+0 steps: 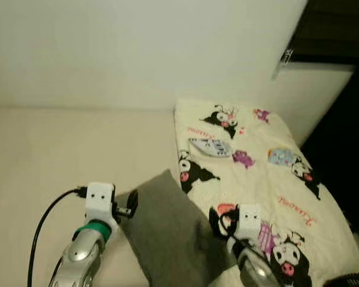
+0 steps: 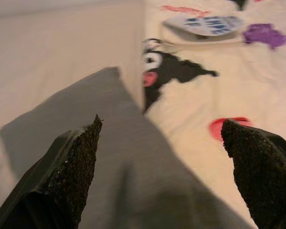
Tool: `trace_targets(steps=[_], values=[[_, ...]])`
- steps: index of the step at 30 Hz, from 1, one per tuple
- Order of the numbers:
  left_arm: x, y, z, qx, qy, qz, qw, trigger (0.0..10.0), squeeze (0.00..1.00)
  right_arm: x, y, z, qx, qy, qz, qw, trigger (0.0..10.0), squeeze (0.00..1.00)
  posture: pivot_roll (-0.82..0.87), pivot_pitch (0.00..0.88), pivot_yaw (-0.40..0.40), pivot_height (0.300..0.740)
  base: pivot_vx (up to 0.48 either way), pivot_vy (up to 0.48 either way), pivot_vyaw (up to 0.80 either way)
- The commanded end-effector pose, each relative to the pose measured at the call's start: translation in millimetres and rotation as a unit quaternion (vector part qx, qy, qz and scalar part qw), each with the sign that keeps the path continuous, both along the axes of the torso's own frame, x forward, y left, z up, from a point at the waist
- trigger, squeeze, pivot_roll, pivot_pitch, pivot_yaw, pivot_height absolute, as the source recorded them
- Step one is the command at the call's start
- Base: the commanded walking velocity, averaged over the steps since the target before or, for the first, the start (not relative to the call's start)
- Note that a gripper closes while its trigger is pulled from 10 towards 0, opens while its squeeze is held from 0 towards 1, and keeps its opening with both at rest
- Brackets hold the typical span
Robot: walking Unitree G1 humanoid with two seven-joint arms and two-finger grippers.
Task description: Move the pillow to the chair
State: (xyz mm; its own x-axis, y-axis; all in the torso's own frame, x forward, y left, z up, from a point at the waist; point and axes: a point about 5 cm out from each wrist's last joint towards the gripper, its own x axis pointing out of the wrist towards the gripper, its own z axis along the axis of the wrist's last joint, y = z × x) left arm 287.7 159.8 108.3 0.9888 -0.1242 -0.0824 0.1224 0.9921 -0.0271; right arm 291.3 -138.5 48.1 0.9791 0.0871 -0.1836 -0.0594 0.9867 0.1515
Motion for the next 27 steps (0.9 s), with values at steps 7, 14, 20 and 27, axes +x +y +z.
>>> trace_targets(steps=[7,14,20,27], values=[[-4.8,-2.9,-8.0,0.002,0.012,-0.009,1.000,10.0,0.00,-3.9,-1.1,-6.0,0.003,0.013,-0.004,1.000,10.0,0.00,-0.02,0.037,-0.014,0.739,0.000,0.000,0.00],[-4.4,0.3,-11.7,0.001,0.023,0.007,1.000,10.0,0.00,-3.8,-2.5,-6.4,0.000,0.015,-0.002,1.000,10.0,0.00,-0.03,0.031,-0.020,0.739,0.000,-0.206,0.00],[-5.4,1.2,-13.6,-0.002,0.026,0.009,1.000,10.0,0.00,-4.5,-3.3,-7.1,-0.003,0.016,-0.001,1.000,10.0,0.00,-0.02,0.026,-0.025,0.739,0.000,-0.320,0.00],[-7.9,-3.0,-16.6,0.016,0.033,-0.012,0.999,10.0,0.00,-4.2,-4.5,-6.9,-0.010,0.013,-0.009,1.000,10.0,0.00,-0.03,0.019,-0.019,0.739,0.000,0.000,0.00]])
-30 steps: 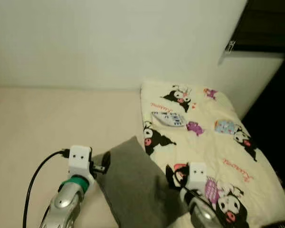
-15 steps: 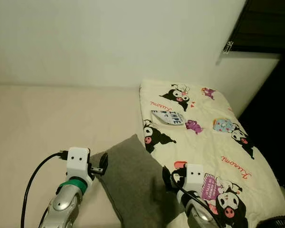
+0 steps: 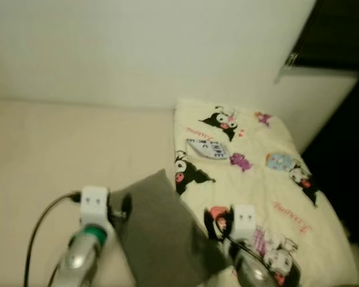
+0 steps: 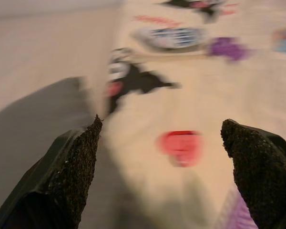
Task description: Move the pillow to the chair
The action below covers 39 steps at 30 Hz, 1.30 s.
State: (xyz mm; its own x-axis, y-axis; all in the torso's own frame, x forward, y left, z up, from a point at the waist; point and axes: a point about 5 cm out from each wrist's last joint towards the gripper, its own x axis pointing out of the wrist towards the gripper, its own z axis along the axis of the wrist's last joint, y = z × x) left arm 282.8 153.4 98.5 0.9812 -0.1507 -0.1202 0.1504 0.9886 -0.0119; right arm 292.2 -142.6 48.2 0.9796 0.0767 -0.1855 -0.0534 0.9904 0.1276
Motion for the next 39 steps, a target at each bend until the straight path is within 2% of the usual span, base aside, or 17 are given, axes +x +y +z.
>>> trace_targets(steps=[1,8,14,28,39], values=[[-3.2,3.0,-7,0.006,0.015,0.000,1.000,10.0,0.00,-5.0,-0.7,-7,0.003,0.013,-0.009,1.000,10.0,0.00,-0.03,0.019,-0.019,0.739,0.000,0.000,0.00],[2.0,0.1,-7,0.007,0.013,-0.004,1.000,10.0,0.00,-6.0,-1.5,-11,0.010,0.024,-0.016,1.000,10.0,0.00,-0.03,0.030,-0.018,0.734,0.000,0.000,0.00],[11.4,-7.5,-4,0.040,0.001,-0.034,0.999,10.0,0.00,-3.9,1.8,-11,0.025,0.028,-0.021,0.999,10.0,0.00,-0.03,0.036,-0.008,0.704,0.000,0.000,0.00],[16.0,-7.8,-3,0.042,-0.003,-0.042,0.998,10.0,0.00,-4.1,1.7,-11,0.033,0.023,-0.039,0.998,10.0,0.00,-0.04,0.032,0.032,0.664,0.000,0.000,0.00],[16.3,-4.9,-4,0.046,-0.008,-0.032,0.998,10.0,0.00,-0.5,4.4,-11,0.035,0.023,-0.032,0.999,10.0,0.00,-0.02,0.025,0.012,0.624,0.000,0.000,0.00]])
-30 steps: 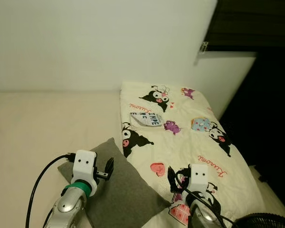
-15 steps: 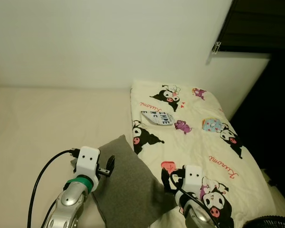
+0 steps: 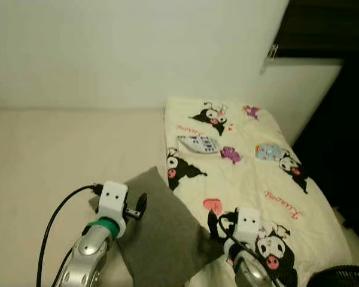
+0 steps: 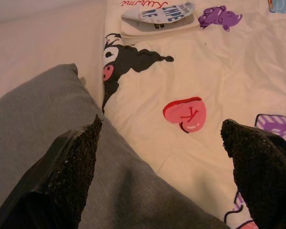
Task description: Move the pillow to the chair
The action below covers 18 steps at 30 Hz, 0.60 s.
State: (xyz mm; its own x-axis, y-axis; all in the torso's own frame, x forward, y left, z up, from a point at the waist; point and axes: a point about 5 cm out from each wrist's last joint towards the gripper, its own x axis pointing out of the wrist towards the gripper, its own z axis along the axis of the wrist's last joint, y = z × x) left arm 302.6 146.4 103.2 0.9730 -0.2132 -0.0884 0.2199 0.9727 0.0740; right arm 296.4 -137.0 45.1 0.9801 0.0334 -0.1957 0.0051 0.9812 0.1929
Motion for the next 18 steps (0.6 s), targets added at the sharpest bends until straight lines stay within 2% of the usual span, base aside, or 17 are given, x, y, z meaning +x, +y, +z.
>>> trace_targets(steps=[1,8,18], values=[[-4.1,3.5,-9.3,0.008,0.015,0.008,1.000,10.0,0.00,-3.1,-0.2,-7.8,0.002,0.016,-0.001,1.000,10.0,0.00,-0.02,0.024,0.007,0.624,0.000,0.000,0.00],[-6.4,7.0,-12.3,0.008,0.018,0.017,1.000,10.0,0.00,1.8,1.9,-4.9,0.000,0.014,0.009,1.000,10.0,0.00,-0.02,0.026,-0.003,0.624,0.000,0.000,0.00],[-13.1,12.5,-16.9,0.002,0.016,0.046,0.999,10.0,0.00,2.1,4.1,-5.8,0.002,0.016,0.021,1.000,10.0,0.00,-0.03,0.035,-0.015,0.590,0.000,0.000,0.00]])
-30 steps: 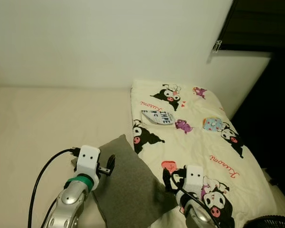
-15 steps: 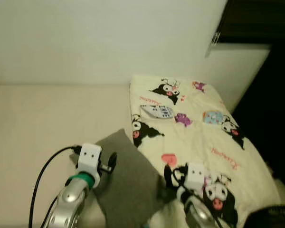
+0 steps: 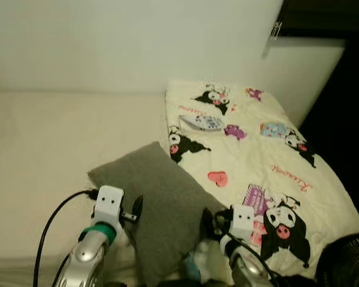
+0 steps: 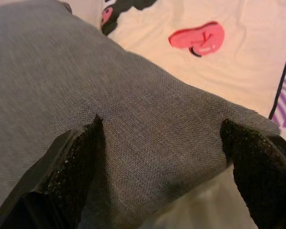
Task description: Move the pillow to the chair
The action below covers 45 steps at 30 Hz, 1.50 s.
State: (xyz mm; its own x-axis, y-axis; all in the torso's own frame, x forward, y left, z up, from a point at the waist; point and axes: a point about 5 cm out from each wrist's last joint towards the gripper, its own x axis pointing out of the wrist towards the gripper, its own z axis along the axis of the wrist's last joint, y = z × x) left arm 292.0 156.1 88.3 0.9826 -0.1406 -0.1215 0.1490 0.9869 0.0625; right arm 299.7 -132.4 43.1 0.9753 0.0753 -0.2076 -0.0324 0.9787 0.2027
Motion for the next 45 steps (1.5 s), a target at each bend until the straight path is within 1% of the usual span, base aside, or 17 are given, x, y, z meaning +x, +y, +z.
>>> trace_targets(steps=[1,7,11,12,14,15,16,17,20,22,26,27,30,35,36,43,45], values=[[-3.6,4.0,-3,0.004,-0.001,0.014,1.000,10.0,0.00,-0.3,-0.5,-3,-0.003,0.008,0.001,1.000,10.0,0.00,-0.03,0.035,-0.015,0.590,0.000,0.000,0.00],[-6.7,11.7,-9,-0.017,-0.005,0.048,0.999,10.0,0.00,10.4,1.7,5,0.010,-0.002,0.001,1.000,10.0,0.00,-0.03,0.046,-0.024,0.590,0.000,0.000,0.00],[-9.0,18.6,-10,-0.021,-0.034,0.068,0.997,10.0,0.00,19.7,6.6,13,0.017,-0.015,0.009,1.000,10.0,0.00,-0.03,0.051,-0.033,0.590,0.000,0.000,0.00],[-9.5,22.9,-11,-0.044,-0.041,0.070,0.996,10.0,0.00,27.8,11.8,22,0.038,-0.027,0.018,0.999,10.0,0.00,-0.03,0.051,-0.037,0.590,0.000,0.000,0.00],[-9.5,22.9,-11,-0.044,-0.041,0.070,0.996,10.0,0.00,27.8,11.8,22,0.038,-0.027,0.018,0.999,10.0,0.00,-0.03,0.051,-0.037,0.590,0.000,0.000,0.00],[-8.9,26.8,-12,-0.093,-0.043,0.073,0.992,10.0,1.00,35.7,17.5,30,0.062,-0.037,0.025,0.997,10.0,1.00,-0.03,0.051,-0.037,0.590,0.000,0.000,0.00],[-8.9,26.8,-12,-0.093,-0.043,0.073,0.992,10.0,1.00,35.7,17.5,30,0.062,-0.037,0.025,0.997,10.0,1.00,-0.03,0.051,-0.037,0.590,0.000,0.000,0.00],[-7.9,28.2,-12,-0.116,-0.048,0.068,0.990,10.0,1.00,40.4,21.3,35,0.078,-0.043,0.030,0.996,10.0,1.00,-0.03,0.051,-0.037,0.590,0.000,0.000,0.00],[-7.1,28.5,-12,-0.126,-0.051,0.061,0.989,10.0,1.00,43.6,23.8,39,0.090,-0.046,0.032,0.994,10.0,1.00,-0.03,0.051,-0.037,0.590,0.000,0.000,0.00],[-4.8,26.4,-11,-0.133,-0.061,0.041,0.988,10.0,1.00,51.6,27.0,48,0.126,-0.052,0.027,0.990,10.0,1.00,-0.02,0.049,-0.044,0.590,0.000,0.000,0.00],[-3.5,23.6,-10,-0.141,-0.069,0.026,0.987,10.0,1.00,57.0,27.4,55,0.154,-0.061,0.023,0.986,10.0,1.00,-0.02,0.045,-0.044,0.590,0.000,0.000,0.00],[-3.1,21.6,-12,-0.158,-0.072,0.022,0.985,10.0,1.00,60.7,26.5,59,0.161,-0.070,0.027,0.984,10.0,1.00,-0.02,0.044,-0.045,0.590,0.000,0.000,0.00],[-2.9,22.3,-16,-0.167,-0.070,0.027,0.983,10.0,1.00,62.2,25.9,60,0.162,-0.072,0.030,0.984,10.0,1.00,-0.02,0.044,-0.045,0.590,0.000,0.000,0.00],[-3.5,34.7,-31,-0.203,-0.047,0.080,0.975,10.0,1.00,66.2,23.6,62,0.165,-0.073,0.046,0.982,10.0,1.00,-0.02,0.050,-0.046,0.590,0.000,0.000,0.00],[-4.7,41.4,-35,-0.203,-0.042,0.104,0.973,10.0,1.00,66.9,24.4,61,0.155,-0.069,0.056,0.984,10.0,1.00,-0.02,0.054,-0.045,0.590,0.000,0.000,0.00],[-9.0,54.7,-43,-0.191,-0.030,0.148,0.970,10.0,1.00,66.4,27.5,55,0.121,-0.046,0.079,0.988,10.0,1.00,-0.02,0.063,-0.045,0.590,0.000,0.000,0.00],[-14.8,59.3,-49,-0.219,-0.027,0.162,0.962,10.0,1.00,62.6,33.1,47,0.090,-0.027,0.108,0.990,10.0,1.00,-0.03,0.069,-0.049,0.590,0.000,0.000,0.00]])
